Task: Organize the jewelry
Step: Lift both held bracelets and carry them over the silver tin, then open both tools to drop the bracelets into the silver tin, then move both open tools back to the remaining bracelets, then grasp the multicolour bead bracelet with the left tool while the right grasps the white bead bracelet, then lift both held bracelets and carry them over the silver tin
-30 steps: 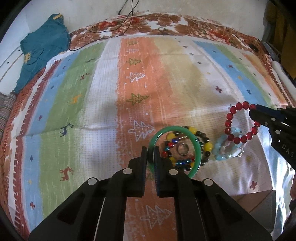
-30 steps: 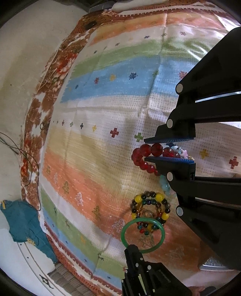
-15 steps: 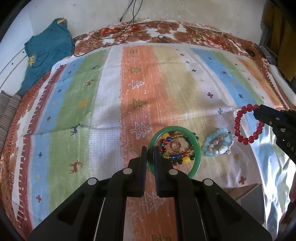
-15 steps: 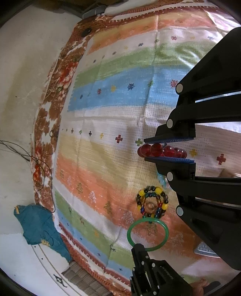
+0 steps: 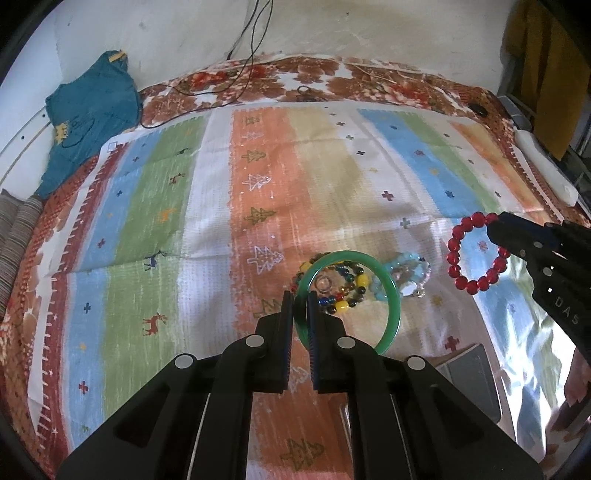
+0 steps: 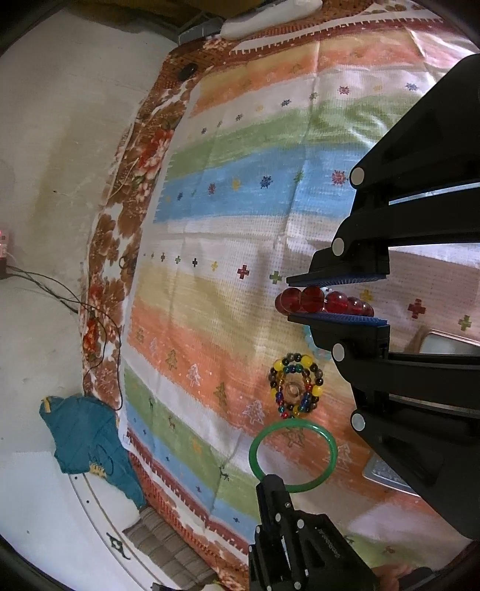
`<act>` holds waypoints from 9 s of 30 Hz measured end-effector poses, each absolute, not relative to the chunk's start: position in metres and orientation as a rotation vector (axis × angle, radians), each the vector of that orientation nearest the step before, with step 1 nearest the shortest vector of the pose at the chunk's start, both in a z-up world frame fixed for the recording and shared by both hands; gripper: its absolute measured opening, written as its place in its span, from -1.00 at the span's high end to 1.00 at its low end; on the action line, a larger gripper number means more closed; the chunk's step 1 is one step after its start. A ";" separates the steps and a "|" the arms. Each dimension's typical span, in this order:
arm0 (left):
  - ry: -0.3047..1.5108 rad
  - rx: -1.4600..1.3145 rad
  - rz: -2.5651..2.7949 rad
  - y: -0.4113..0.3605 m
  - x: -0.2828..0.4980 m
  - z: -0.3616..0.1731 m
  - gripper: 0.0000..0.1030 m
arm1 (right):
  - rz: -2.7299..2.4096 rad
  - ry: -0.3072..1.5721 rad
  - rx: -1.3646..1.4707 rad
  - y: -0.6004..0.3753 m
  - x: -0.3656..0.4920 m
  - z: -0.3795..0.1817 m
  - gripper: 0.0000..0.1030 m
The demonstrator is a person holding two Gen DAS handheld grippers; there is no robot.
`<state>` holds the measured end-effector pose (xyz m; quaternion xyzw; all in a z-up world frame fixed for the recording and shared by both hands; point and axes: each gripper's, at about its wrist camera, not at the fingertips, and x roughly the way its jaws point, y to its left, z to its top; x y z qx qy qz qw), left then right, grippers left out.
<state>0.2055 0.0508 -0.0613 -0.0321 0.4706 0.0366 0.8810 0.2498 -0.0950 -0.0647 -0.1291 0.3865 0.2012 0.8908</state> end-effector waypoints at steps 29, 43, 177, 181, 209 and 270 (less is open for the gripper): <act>0.943 -0.046 0.032 0.019 0.148 -0.036 0.86 | 0.497 0.771 -0.220 -0.114 0.179 -0.045 0.72; 0.968 -0.053 0.027 0.012 0.118 -0.042 0.86 | 0.535 0.783 -0.205 -0.118 0.150 -0.045 0.72; 1.137 -0.164 0.058 0.061 0.275 -0.158 0.80 | 0.438 1.142 -0.193 -0.089 0.322 -0.176 0.72; 1.128 -0.143 0.065 0.059 0.275 -0.156 0.81 | 0.440 1.133 -0.208 -0.086 0.320 -0.174 0.78; 1.044 -0.093 0.066 0.041 0.258 -0.110 0.82 | 0.470 0.987 -0.232 -0.083 0.295 -0.119 0.78; 0.916 -0.108 -0.032 -0.001 0.136 -0.024 0.82 | 0.542 0.843 -0.168 -0.118 0.181 -0.050 0.78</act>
